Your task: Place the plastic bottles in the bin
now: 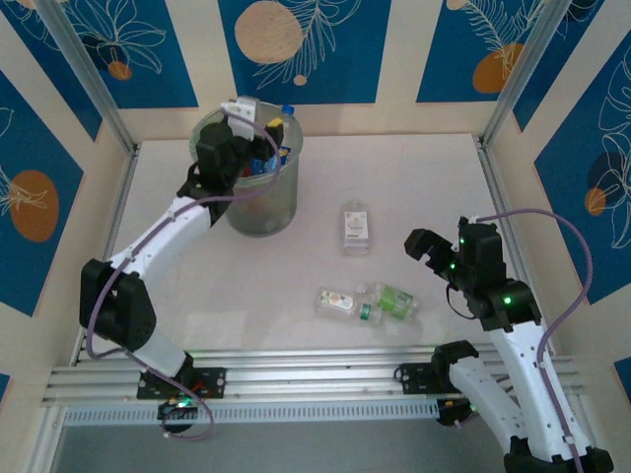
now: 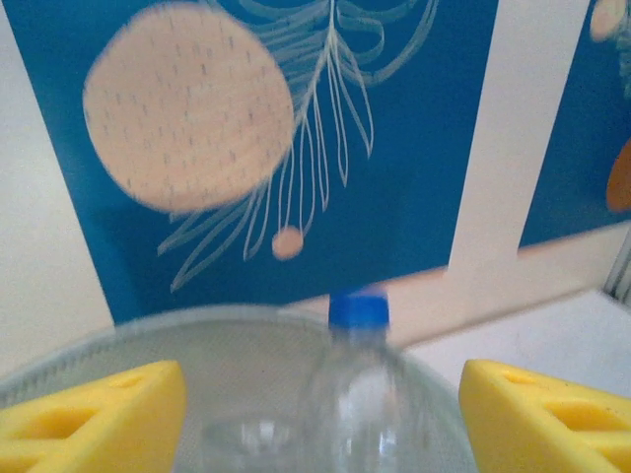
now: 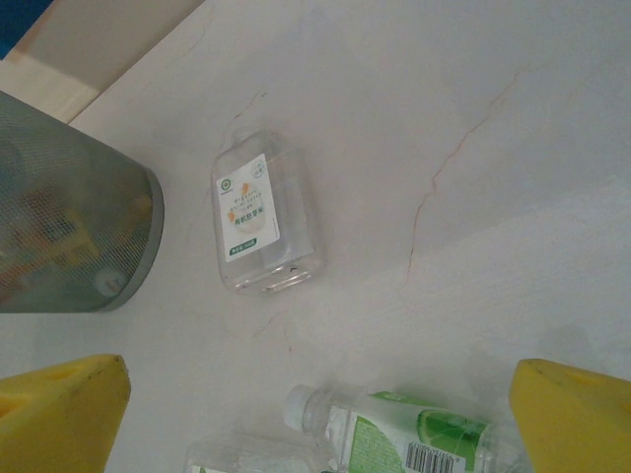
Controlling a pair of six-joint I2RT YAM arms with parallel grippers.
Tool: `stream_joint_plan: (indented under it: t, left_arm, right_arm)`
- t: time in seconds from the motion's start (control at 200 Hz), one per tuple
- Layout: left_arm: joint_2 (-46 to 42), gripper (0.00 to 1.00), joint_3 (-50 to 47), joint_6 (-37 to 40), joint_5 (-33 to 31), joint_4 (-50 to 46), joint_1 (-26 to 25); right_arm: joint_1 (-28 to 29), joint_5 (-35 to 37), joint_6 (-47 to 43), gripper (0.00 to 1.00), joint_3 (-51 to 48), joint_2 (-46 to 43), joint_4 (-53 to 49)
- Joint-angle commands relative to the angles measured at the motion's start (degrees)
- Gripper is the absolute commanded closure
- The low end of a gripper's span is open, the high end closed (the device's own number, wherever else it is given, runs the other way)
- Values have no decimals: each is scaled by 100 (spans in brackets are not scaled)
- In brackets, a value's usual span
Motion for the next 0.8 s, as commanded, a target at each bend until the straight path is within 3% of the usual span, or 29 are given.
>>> stream_joint_plan:
  t: [0.0,0.205,0.435,0.795]
  left_arm:
    - [364,27,1111,-432,-162,-944,72]
    - [1491,28,3212,-838,-94,-2636,69]
    - [2554,27,4760,-943,193,-3525,63]
    - [3133,29,5357,-630,-326,-3929,-40]
  right_arm:
    - [47,10,-54,1,186,30,102]
    - [60,3,-60,1,188,33,107]
    - [82,-10,-59,1,168,27,84]
    - [107,73,-108,1,197,21,71]
